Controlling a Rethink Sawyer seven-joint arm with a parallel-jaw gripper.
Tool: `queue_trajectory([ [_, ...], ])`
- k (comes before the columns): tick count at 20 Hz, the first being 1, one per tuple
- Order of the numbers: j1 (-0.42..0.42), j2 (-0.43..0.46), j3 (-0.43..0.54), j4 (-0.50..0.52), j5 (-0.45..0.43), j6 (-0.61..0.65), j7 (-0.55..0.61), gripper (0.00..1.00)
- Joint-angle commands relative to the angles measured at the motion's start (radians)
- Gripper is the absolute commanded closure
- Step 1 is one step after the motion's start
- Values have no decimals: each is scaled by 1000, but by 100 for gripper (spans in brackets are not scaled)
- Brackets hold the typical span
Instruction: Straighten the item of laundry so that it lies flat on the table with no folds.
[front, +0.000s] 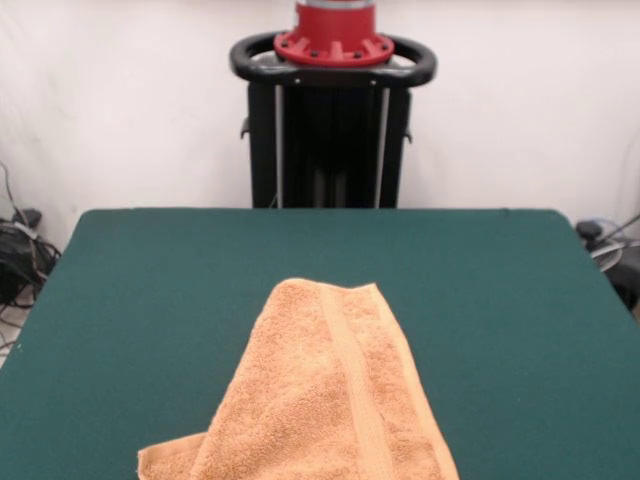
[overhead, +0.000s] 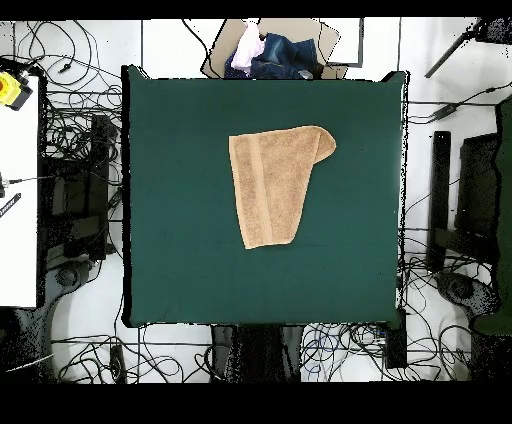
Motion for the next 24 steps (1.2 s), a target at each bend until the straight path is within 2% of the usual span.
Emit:
queue_trajectory([
  [1, 60, -197, -86, 461, 19, -121, 329, 0],
  [4, 82, -236, -135, 554, 56, -148, 392, 0],
  [8, 107, -284, -196, 684, 79, -246, 467, 0],
  [16, 189, -361, -303, 855, 100, -358, 576, 0],
  [24, 283, -358, -396, 999, 98, -509, 691, 0],
])
